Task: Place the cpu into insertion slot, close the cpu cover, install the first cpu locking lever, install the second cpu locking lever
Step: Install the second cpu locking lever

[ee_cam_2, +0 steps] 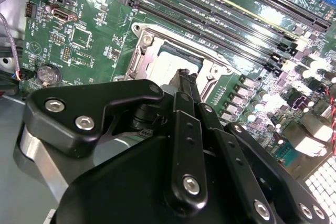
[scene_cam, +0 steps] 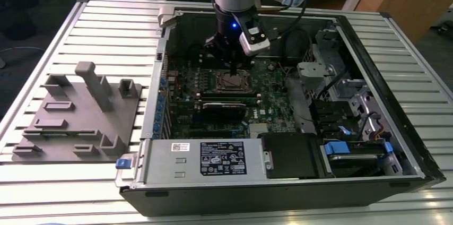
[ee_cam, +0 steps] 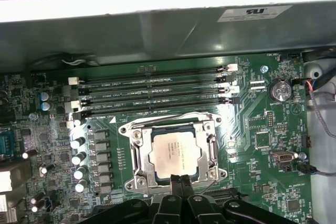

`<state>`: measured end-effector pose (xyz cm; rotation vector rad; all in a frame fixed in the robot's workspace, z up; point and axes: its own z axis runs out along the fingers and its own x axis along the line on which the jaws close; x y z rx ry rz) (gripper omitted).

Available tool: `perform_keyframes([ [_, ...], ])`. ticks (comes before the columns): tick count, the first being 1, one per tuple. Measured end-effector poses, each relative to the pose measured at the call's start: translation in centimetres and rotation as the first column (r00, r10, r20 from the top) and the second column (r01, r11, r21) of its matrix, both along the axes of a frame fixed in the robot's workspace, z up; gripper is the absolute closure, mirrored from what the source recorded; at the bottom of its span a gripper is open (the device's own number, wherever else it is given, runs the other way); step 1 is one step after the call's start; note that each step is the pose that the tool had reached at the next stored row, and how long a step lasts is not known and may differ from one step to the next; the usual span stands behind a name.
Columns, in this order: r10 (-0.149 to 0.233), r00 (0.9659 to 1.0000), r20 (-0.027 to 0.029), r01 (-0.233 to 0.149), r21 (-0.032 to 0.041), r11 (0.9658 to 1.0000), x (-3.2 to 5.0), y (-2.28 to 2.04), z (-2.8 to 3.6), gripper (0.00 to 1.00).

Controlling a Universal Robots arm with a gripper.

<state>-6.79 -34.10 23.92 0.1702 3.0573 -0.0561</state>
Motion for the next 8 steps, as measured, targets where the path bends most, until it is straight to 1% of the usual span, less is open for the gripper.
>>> perform_keyframes([
  [3,0.0,0.9999,-0.0122,0.0,0.0,1.0,-0.01,0.0,-0.01,0.89],
  [4,0.0,0.9999,-0.014,0.0,-0.0001,1.0,-0.01,0.0,-0.01,0.89],
  [8,0.0,0.9999,-0.014,0.0,0.0001,1.0,-0.01,0.0,-0.02,0.89],
])
